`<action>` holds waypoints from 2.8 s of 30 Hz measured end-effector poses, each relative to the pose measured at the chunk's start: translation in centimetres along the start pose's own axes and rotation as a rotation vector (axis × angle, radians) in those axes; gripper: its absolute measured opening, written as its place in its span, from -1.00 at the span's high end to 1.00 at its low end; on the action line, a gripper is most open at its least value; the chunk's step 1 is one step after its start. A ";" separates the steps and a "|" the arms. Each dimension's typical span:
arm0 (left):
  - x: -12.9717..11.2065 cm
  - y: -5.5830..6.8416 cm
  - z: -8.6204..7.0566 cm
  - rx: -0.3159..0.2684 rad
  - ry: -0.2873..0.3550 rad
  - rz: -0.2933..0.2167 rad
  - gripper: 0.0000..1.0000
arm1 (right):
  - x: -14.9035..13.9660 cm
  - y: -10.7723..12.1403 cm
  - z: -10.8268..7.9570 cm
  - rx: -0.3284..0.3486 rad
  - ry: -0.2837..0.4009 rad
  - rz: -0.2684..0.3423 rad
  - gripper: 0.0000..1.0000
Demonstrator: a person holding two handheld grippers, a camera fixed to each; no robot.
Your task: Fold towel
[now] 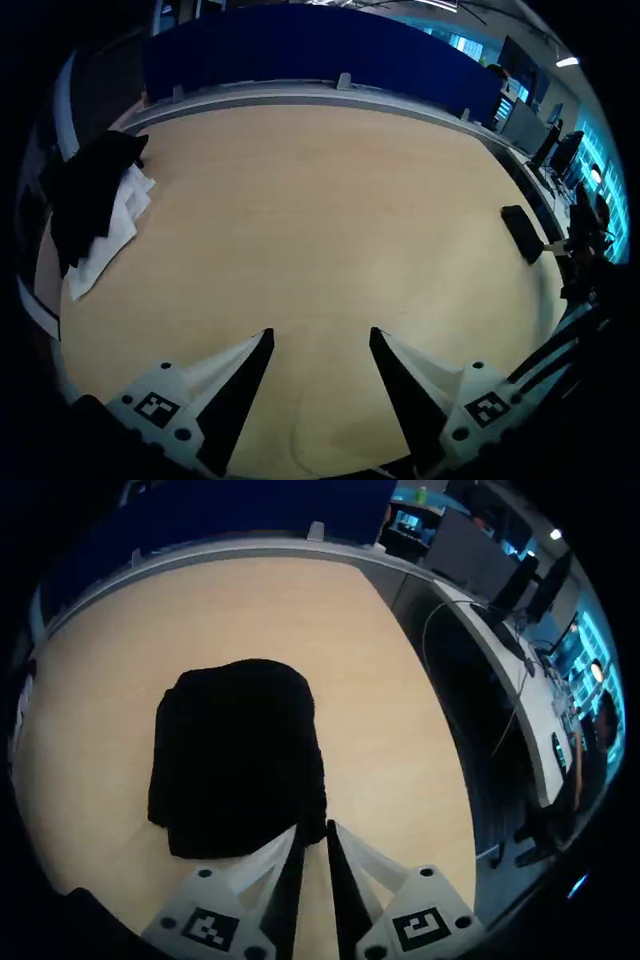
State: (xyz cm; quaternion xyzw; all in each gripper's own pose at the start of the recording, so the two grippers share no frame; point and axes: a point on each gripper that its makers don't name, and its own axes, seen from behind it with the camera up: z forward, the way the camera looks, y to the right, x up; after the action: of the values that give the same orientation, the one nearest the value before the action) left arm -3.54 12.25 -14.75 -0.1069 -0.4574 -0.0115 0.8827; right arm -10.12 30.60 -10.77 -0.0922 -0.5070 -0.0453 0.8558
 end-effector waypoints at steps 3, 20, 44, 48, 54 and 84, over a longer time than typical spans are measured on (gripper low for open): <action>0.1 0.0 -0.1 0.001 -0.001 0.003 -0.76 | -0.5 -0.1 0.2 -0.006 -0.004 0.004 0.32; 0.2 -0.2 -0.3 0.007 -0.001 0.005 -0.76 | 1.9 -5.5 -1.5 0.113 0.152 -0.031 -0.94; 0.1 -0.2 -1.4 0.009 0.004 0.007 -0.76 | 0.4 -7.1 -0.7 0.129 0.128 -0.002 -0.93; 0.0 -0.2 -1.3 0.008 0.006 0.005 -0.76 | 1.2 -6.9 -1.6 0.122 0.157 -0.001 -0.93; 0.0 -0.2 -1.2 0.005 0.016 -0.003 -0.76 | 3.3 -7.6 -3.2 0.135 0.223 0.006 -1.00; 4.7 -0.4 -0.5 -0.008 0.195 -0.046 -0.76 | 17.8 -15.8 -18.4 0.183 0.898 0.087 -1.00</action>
State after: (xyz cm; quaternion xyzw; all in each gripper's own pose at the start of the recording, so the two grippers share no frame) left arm -0.39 12.08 -11.13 -0.0982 -0.3715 -0.0442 0.9222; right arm 11.56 11.68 -2.01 -0.0086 -0.0834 0.0003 0.9965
